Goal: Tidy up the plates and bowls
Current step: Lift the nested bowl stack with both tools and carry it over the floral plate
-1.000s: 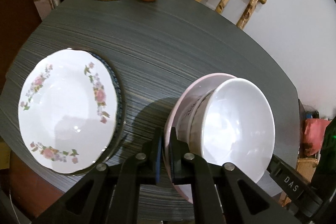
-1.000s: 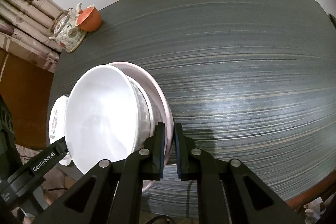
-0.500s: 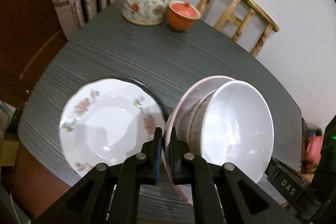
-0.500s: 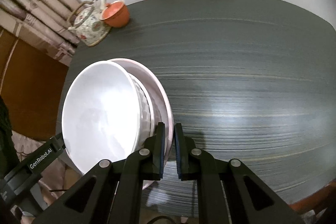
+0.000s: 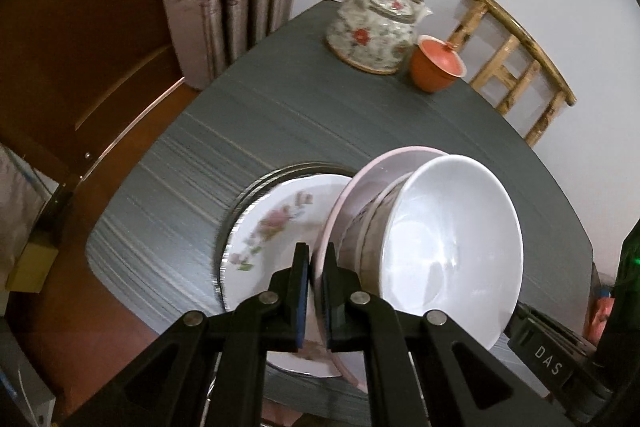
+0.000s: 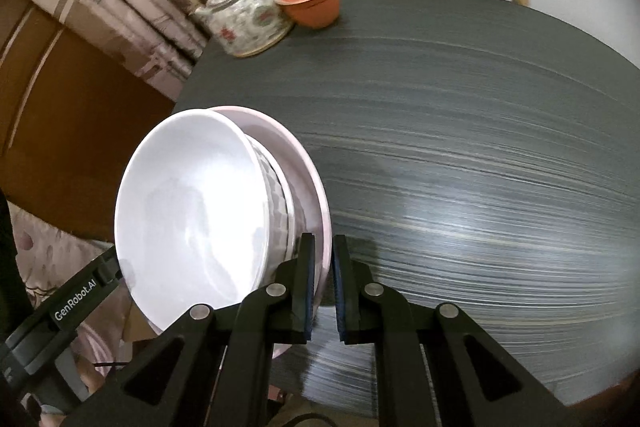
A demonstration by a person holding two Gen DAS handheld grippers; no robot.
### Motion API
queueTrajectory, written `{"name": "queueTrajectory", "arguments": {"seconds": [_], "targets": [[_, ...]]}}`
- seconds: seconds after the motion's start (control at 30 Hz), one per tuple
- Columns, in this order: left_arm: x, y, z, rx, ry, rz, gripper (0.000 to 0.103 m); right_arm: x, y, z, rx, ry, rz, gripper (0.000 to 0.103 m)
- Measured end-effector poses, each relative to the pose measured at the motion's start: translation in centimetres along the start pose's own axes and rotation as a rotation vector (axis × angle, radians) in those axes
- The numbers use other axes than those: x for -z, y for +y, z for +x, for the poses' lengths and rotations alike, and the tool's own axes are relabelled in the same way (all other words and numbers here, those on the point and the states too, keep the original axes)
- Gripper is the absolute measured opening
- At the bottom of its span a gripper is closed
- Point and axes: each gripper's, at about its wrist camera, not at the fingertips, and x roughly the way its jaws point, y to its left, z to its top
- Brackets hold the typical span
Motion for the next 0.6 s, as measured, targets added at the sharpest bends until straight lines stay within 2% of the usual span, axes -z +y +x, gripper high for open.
{"name": "queueTrajectory", "arguments": {"seconds": [0.2,0.6], "targets": [[0.2,1.8,0.9,-0.008,0.022,-0.019,0.003,0.3,2.1,1.4,-0.004,0.029,-0.028,0.010],[0.0,3.5,1.9,0.002,0.042,-0.035,0.003,1.1,3.2,3.1,0.018,0.073,-0.031,0.011]]}}
